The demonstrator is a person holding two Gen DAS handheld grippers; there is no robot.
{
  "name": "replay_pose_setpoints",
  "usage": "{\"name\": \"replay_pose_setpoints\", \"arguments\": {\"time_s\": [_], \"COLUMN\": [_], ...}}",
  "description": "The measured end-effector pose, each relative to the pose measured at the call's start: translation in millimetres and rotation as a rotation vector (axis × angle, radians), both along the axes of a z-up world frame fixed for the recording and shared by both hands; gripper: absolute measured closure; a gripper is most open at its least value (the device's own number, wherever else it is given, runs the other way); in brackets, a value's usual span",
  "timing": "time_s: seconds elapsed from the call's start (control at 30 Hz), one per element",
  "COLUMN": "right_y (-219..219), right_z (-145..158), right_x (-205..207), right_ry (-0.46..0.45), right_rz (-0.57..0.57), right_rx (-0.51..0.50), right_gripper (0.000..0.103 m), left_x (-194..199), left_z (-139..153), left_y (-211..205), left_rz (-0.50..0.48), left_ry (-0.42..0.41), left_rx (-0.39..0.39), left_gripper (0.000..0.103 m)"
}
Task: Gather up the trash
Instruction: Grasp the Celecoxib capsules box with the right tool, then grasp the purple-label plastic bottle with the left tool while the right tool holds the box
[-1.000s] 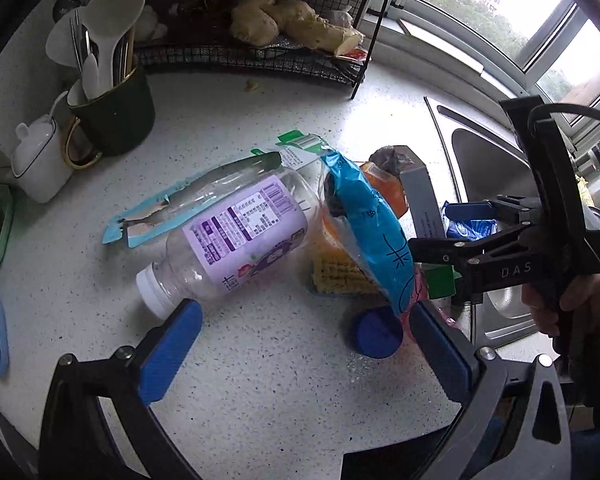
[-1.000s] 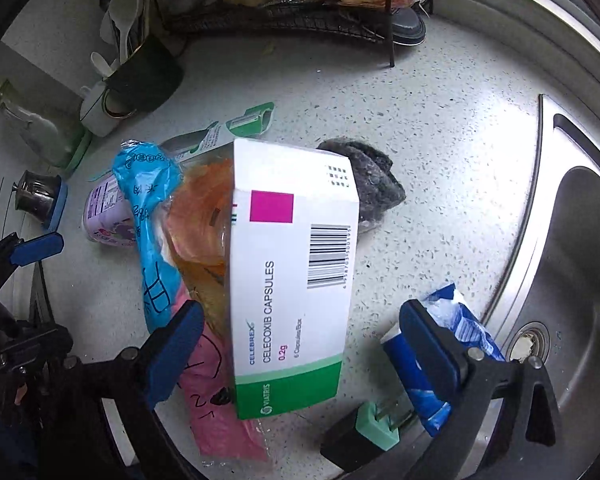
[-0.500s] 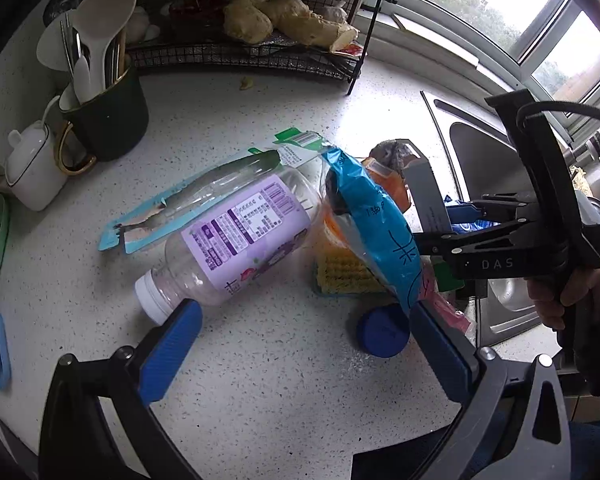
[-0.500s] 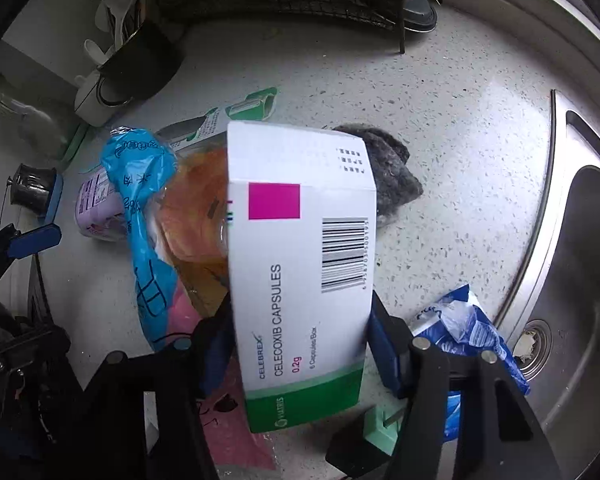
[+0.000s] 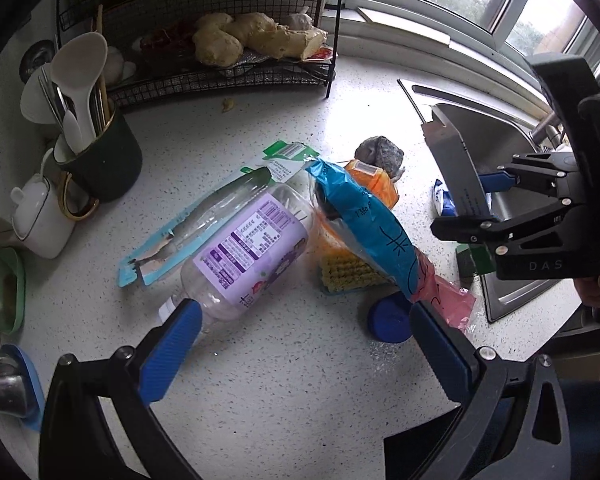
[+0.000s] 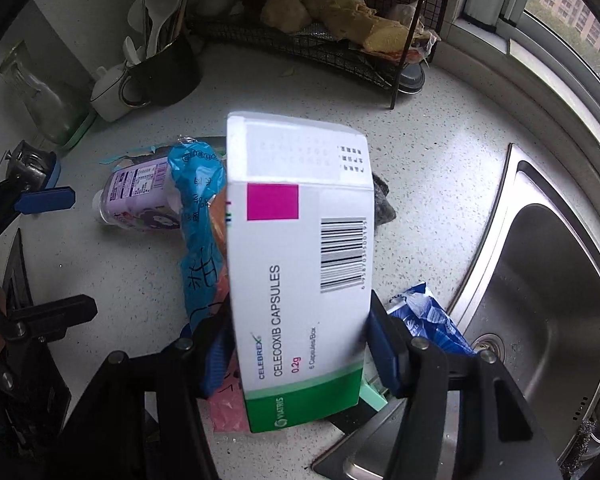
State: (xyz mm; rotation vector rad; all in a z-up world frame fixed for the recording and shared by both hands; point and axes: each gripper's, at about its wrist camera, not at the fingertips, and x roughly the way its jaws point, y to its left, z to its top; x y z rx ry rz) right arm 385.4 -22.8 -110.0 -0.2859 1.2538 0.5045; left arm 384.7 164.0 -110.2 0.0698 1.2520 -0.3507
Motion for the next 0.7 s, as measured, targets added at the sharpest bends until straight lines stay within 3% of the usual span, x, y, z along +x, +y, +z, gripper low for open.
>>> {"name": "replay_pose_setpoints", "arguments": {"time_s": [0.17, 0.33, 0.43, 0.57, 0.7], "right_y": [0, -8, -15, -21, -24], "right_z": [10, 10, 9, 3, -3], "right_x": [-5, -13, -17, -18, -18], "right_ry": [-0.021, -0.022, -0.015, 0.008, 0.023], "right_rz": [-0.022, -0.058, -0.077, -0.107, -0.124], "right_rx": [-0.030, -0.038, -0.039, -0.042, -0.050], "right_gripper": [0.046, 0.046, 0.046, 0.046, 0.046], "left_x": [16, 28, 37, 51, 57], "left_z": [9, -3, -19, -38, -55], "left_y": [7, 4, 6, 5, 0], "left_rz": [-0.127, -0.314, -0.369, -0.400, -0.446], "left_ry": [-0.032, -0.007, 0.025, 0.063, 0.098], "left_rx": [0.044, 0.073, 0.066, 0.074, 0.095], "left_gripper": [0.000, 0.000, 0.013, 0.015, 0.027]}}
